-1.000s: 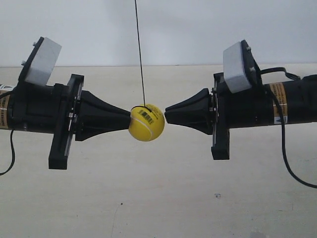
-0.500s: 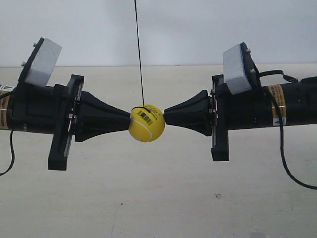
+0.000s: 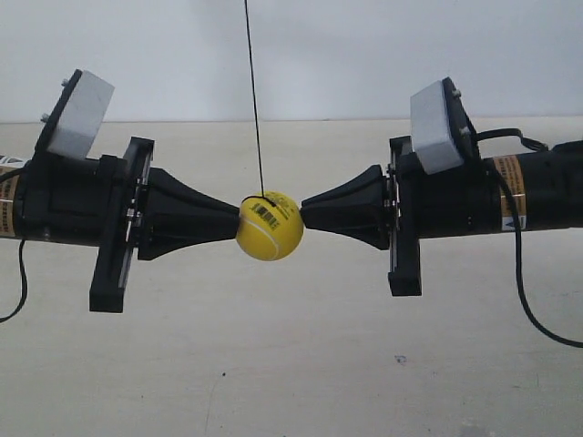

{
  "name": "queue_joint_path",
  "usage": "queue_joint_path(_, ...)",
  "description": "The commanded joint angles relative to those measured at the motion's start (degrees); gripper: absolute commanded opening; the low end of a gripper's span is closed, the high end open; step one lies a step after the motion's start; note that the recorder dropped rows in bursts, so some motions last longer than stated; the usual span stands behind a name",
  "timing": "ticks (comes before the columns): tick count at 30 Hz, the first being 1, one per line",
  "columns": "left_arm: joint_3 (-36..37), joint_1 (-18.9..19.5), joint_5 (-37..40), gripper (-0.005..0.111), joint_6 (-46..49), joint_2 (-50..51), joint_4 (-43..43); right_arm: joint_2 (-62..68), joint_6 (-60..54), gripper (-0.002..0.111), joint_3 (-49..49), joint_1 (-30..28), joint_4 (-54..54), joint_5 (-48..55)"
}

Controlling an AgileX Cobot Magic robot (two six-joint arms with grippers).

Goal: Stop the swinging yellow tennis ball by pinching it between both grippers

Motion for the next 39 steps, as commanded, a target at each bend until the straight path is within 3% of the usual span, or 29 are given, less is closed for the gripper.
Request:
queue_joint_path(1,-0.2,0.1,0.3,0.005,-0.6,-0.1,0.0,0.0,-0.3,0.000,-0.3,0.0,0.4,-0.7)
queue_joint_path(6,-0.2,0.2,1.1,0.005,-0.3,-0.5,1.2,-0.4,-1.2,0.000,-0.3,-0.2,0.4,1.5)
queue_joint_path(12,-0.2,5.6,1.3,0.005,-3.8,-3.9,4.4,-2.9,-0.4,0.000,-0.3,-0.2,0.2,6.6)
queue_joint_path(21,-0.2,10.8,3.7,0.005,-5.0,-6.8,4.2,-7.1,-0.1,0.000,-0.3,-0.2,0.7,11.8)
queue_joint_path(28,-0.1,12.1,11.3,0.005,-7.8,-9.7,3.1,-11.8,2.5,0.000,-0.3,-0.2,1.2,15.5)
queue_joint_path(39,0.6,12.1,14.3,0.005,-8.8,-15.3,-0.6,-16.0,5.9,0.000,0.0,-0.2,1.2,17.5)
